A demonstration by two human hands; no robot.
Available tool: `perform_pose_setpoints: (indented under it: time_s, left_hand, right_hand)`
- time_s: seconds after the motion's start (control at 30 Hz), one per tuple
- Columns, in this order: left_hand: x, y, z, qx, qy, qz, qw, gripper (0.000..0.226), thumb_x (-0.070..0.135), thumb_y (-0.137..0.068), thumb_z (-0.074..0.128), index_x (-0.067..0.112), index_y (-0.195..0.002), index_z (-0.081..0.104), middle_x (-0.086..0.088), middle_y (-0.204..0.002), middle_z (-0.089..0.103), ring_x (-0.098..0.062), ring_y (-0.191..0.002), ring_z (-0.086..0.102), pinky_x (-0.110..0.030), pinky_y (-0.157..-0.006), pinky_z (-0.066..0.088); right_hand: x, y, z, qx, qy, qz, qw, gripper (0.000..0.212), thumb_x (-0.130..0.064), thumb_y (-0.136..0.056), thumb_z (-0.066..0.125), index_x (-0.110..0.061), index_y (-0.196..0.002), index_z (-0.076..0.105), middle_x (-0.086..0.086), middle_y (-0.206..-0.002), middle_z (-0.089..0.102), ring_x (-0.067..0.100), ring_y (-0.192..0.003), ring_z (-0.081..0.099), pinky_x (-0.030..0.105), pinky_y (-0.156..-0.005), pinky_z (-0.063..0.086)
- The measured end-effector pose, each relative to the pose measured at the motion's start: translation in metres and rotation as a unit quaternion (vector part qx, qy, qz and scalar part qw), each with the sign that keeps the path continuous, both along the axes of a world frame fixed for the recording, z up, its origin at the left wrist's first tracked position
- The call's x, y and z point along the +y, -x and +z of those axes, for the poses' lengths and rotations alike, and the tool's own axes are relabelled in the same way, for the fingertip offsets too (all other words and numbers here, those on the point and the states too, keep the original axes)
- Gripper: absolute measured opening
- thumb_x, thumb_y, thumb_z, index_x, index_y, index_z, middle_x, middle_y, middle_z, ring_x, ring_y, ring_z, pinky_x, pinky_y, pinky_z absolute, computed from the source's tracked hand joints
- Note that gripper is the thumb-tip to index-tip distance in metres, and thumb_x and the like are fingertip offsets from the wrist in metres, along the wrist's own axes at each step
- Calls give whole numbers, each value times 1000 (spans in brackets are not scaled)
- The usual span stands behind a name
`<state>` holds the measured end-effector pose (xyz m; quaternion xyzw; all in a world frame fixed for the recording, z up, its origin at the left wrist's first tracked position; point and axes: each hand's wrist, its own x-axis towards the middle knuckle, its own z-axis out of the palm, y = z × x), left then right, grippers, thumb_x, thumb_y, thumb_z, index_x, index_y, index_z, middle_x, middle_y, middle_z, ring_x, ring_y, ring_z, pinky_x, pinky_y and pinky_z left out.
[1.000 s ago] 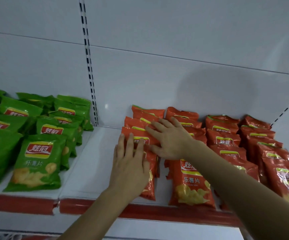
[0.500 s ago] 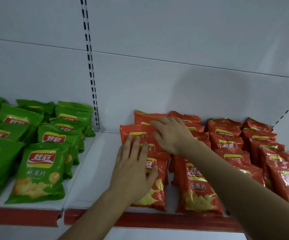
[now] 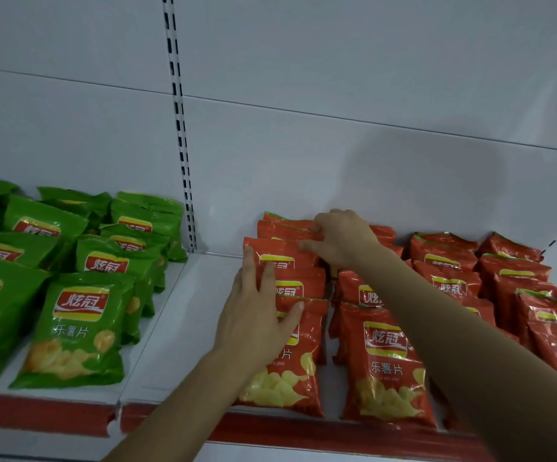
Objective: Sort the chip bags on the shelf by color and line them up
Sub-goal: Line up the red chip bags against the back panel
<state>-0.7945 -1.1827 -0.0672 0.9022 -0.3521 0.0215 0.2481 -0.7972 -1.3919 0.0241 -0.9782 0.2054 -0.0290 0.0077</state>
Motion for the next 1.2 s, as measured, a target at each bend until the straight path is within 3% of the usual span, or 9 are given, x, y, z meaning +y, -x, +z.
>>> perform_pose_setpoints:
  time_s: [0.17, 0.37, 0.53, 0.67, 0.83, 1.0, 1.13, 1.2]
  left_hand:
    - [0, -7, -8, -16, -9, -21, 1000, 88, 73, -99, 40, 21, -166, 16, -1, -175, -13, -23, -161, 5, -41, -128, 24]
    - [1, -6, -3, -46, -31, 0, 998, 84, 77, -98, 26, 24, -165, 21, -5, -176, -3, -29, -162, -5, -55, -130, 15]
    - [4, 9, 4, -133, -27, -20, 990, 77, 69, -102, 25, 21, -163, 32, -8, -176, 9, -28, -163, -5, -59, -129, 10]
    - [-2, 12, -4, -122, -110, -67, 984, 84, 74, -100, 16, 25, -169, 14, -6, -177, -3, -28, -160, -21, -58, -128, -4]
    - [-3, 11, -14, -112, -123, -59, 984, 82, 74, -102, 14, 25, -168, 17, -9, -176, 6, -32, -162, -12, -64, -127, 0]
    - [-3, 12, 0, -120, -123, -58, 983, 80, 75, -101, 4, 31, -168, -2, -6, -175, -19, -30, -156, -33, -63, -125, -14]
    - [-6, 11, -1, -126, -124, -57, 983, 80, 73, -102, 8, 29, -169, 9, -8, -177, -5, -31, -158, -26, -64, -125, -12]
    - [-8, 11, -6, -117, -139, -63, 981, 80, 73, -102, 8, 29, -169, 6, -7, -177, -4, -31, -159, -25, -63, -125, -12]
  right_hand:
    - [0, 1, 5, 27, -32, 46, 998, 45, -43, -99, 67, -26, -140, 63, 6, -128, 58, 29, -119, 59, 41, -99, 51]
    - [-1, 3, 3, 28, -16, 41, 999, 50, -40, -98, 69, -25, -144, 60, 8, -135, 54, 31, -123, 57, 48, -101, 53]
    - [-4, 2, 0, -36, -8, 49, 998, 39, -41, -99, 65, -21, -133, 65, 6, -126, 56, 29, -116, 57, 49, -97, 54]
    - [-2, -3, -7, -64, 53, 61, 995, 28, -31, -102, 58, -19, -124, 70, 5, -126, 58, 28, -117, 54, 47, -94, 54]
    - [-5, -7, -11, -51, 71, 64, 994, 21, -28, -103, 57, -18, -114, 72, 3, -118, 63, 26, -112, 55, 47, -92, 56]
    - [-7, -6, -9, -56, 71, 85, 992, 37, -34, -104, 56, -22, -138, 61, 3, -134, 60, 28, -124, 54, 49, -101, 52]
    - [-4, -3, -17, -19, 82, 112, 990, 44, -38, -106, 54, -29, -149, 54, 3, -137, 58, 30, -129, 50, 50, -103, 49]
    - [-4, -3, -20, -28, 84, 108, 990, 45, -36, -105, 56, -30, -150, 55, 5, -136, 57, 31, -128, 50, 50, -103, 49]
